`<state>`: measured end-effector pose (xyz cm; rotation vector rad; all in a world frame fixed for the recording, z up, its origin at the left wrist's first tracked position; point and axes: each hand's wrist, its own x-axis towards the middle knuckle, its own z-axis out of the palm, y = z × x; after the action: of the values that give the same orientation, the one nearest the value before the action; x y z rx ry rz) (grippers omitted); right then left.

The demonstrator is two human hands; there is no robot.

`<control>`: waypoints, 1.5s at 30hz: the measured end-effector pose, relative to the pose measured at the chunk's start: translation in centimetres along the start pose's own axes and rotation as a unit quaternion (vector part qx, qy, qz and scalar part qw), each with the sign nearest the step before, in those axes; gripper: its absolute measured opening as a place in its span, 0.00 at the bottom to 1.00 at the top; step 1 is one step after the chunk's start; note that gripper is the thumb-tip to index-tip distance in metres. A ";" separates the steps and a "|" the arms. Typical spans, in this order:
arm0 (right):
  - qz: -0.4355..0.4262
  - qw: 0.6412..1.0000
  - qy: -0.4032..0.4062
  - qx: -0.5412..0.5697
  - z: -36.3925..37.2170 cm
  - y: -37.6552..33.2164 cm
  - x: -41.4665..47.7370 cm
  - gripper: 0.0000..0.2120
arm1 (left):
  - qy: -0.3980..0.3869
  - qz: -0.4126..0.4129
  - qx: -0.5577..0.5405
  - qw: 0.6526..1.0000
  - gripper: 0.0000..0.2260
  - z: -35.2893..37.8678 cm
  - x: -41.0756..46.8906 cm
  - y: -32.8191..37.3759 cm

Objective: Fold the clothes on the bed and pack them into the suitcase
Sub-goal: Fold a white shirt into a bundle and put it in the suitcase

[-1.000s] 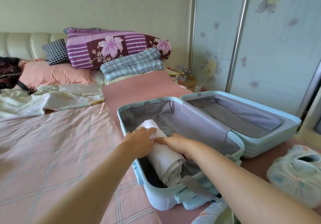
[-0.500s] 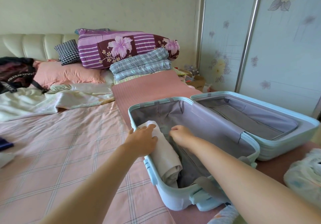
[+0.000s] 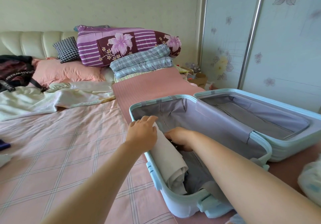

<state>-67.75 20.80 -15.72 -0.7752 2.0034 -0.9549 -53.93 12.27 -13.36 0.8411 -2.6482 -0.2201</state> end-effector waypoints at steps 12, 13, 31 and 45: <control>-0.056 0.966 0.034 -0.249 0.7 0.0 -0.8 0.08 | -0.097 0.027 -0.034 0.994 0.19 -0.8 -0.4 -0.4; -0.073 0.962 0.058 -0.257 0.6 0.1 -0.7 0.08 | -0.112 0.034 -0.026 0.993 0.21 -0.9 -0.5 -0.3; -0.074 0.953 -0.043 -0.291 0.9 2.1 -2.7 0.31 | -0.148 0.043 0.011 0.988 0.21 -0.4 -1.7 1.1; -0.059 0.897 -0.055 -0.435 2.7 2.2 -10.3 0.44 | -0.157 0.092 0.118 0.976 0.24 -1.1 -3.6 0.7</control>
<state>-60.59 28.91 -14.82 -1.3929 2.2776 0.0004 -51.15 14.92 -13.15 0.6698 -3.0749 0.0132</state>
